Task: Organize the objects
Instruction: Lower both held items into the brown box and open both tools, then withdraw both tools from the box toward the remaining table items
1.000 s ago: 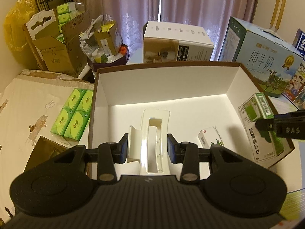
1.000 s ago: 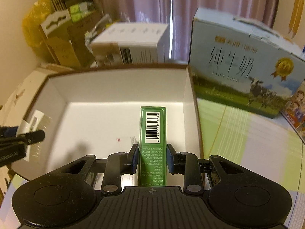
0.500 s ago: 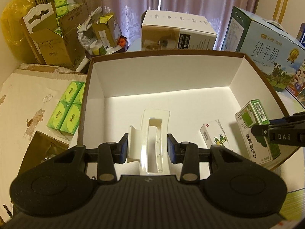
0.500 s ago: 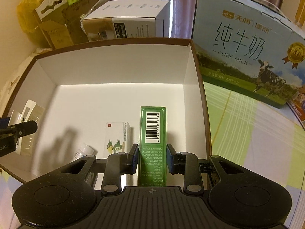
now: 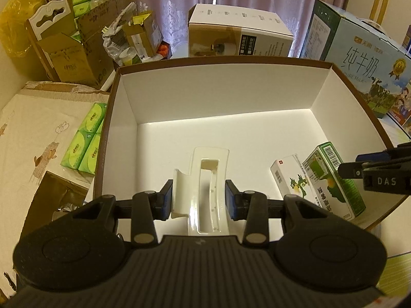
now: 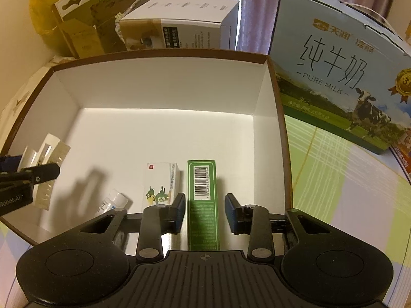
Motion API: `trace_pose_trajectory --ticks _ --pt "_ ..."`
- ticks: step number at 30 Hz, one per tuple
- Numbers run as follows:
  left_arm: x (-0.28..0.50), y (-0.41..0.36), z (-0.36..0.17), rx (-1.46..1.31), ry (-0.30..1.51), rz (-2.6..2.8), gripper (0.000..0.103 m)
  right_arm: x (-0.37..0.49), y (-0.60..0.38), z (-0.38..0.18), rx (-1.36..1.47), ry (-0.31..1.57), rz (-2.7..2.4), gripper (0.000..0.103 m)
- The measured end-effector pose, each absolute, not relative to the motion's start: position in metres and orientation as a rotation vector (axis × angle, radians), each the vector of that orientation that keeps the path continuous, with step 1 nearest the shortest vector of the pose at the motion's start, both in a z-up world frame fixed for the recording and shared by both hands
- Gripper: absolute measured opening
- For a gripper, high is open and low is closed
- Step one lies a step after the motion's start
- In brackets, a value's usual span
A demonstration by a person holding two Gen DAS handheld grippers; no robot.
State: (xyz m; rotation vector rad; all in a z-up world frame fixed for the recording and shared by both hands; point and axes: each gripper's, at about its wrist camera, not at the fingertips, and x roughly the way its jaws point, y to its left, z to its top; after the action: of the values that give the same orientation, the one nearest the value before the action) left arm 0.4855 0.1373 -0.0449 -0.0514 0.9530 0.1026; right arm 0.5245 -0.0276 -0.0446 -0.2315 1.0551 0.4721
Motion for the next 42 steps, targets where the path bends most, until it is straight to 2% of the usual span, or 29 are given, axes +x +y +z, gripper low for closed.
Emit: trace_pose_trajectory --ticks 9,13,15,17,23,31,42 --pt "0.490 0.136 -0.055 -0.044 0.980 0.107 0.035 0.521 -0.032 -0.040 -0.219 1.038 0.469 0.038" --pt "0.492 0.136 -0.060 -0.046 0.996 0.109 0.035 0.520 -0.034 -0.040 -0.220 1.038 0.469 0.044" --pt "0.492 0.136 -0.061 -0.048 0.995 0.112 0.040 0.518 -0.035 -0.040 -0.225 1.034 0.472 0.048" --pt "0.492 0.137 -0.061 -0.050 0.991 0.109 0.054 0.515 -0.037 -0.038 -0.229 1.025 0.478 0.055" --pt "0.490 0.135 -0.052 -0.031 0.966 0.105 0.059 0.505 -0.043 -0.028 -0.215 0.985 0.500 0.065" --pt "0.481 0.135 -0.032 -0.021 0.934 0.097 0.065 0.488 -0.053 -0.008 -0.174 0.929 0.509 0.069" --pt "0.441 0.136 0.014 -0.025 0.832 0.067 0.065 0.453 -0.076 0.035 -0.075 0.820 0.542 0.070"
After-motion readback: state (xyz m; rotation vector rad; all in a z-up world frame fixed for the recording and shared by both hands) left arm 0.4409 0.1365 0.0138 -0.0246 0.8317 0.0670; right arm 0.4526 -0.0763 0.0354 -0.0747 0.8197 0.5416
